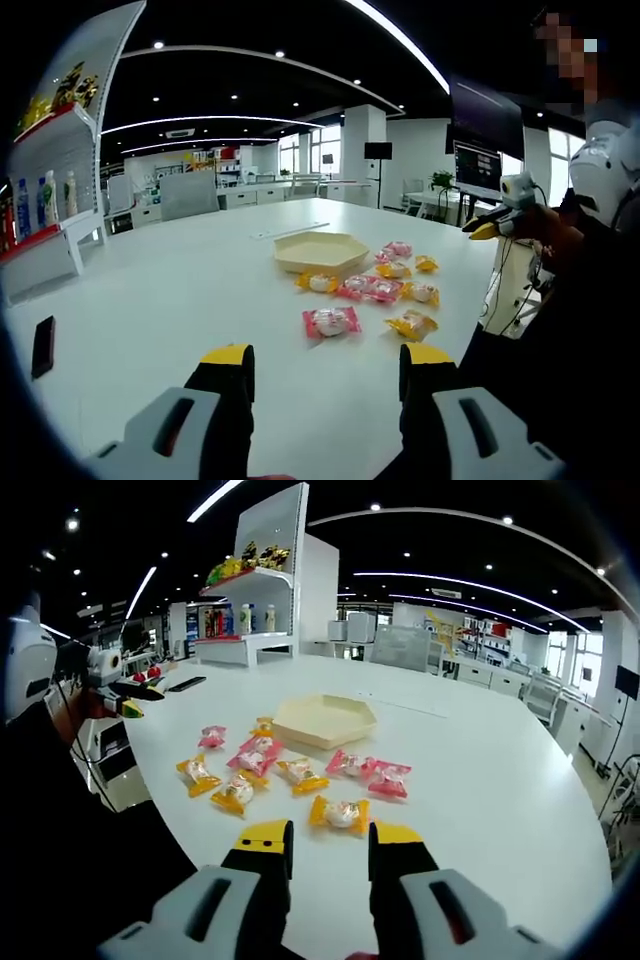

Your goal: Pick up the marshmallows scattered on the table and place them into the bowl on the table

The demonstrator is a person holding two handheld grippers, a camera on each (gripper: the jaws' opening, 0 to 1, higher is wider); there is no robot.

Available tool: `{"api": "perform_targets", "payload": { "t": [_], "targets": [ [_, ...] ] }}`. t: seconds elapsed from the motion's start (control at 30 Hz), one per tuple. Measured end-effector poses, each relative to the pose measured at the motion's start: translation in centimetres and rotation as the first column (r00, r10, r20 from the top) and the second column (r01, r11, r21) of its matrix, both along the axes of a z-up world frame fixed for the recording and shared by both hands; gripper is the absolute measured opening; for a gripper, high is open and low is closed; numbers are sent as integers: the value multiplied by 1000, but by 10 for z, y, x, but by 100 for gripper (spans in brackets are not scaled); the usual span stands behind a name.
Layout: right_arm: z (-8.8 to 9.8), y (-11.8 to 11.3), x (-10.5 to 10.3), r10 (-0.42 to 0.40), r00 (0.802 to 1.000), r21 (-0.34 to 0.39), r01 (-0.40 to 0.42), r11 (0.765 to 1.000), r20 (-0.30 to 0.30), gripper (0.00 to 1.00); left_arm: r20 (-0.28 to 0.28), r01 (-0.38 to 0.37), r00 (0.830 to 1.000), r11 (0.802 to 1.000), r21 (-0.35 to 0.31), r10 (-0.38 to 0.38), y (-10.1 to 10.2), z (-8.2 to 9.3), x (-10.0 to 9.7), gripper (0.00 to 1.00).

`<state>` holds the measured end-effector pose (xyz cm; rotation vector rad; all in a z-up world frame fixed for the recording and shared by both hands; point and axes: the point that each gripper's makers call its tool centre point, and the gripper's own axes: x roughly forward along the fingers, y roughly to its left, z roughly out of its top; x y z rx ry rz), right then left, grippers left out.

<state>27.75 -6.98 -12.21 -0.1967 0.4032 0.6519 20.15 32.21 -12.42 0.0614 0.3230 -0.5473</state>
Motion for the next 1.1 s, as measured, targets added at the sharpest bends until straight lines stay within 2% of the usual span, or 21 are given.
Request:
{"api": "perform_targets", "payload": {
  "t": [0.3,1.1],
  "targets": [
    [2,3,9,-12,1000,15,12,1000,-2,31,-9,8,1000,1000,-9,-8,0,-5,-1,58],
    [10,5,23,-12,1000,23,12,1000,17,31,-2,19,1000,1000,-16,-19,-2,-4,0,58]
  ]
}}
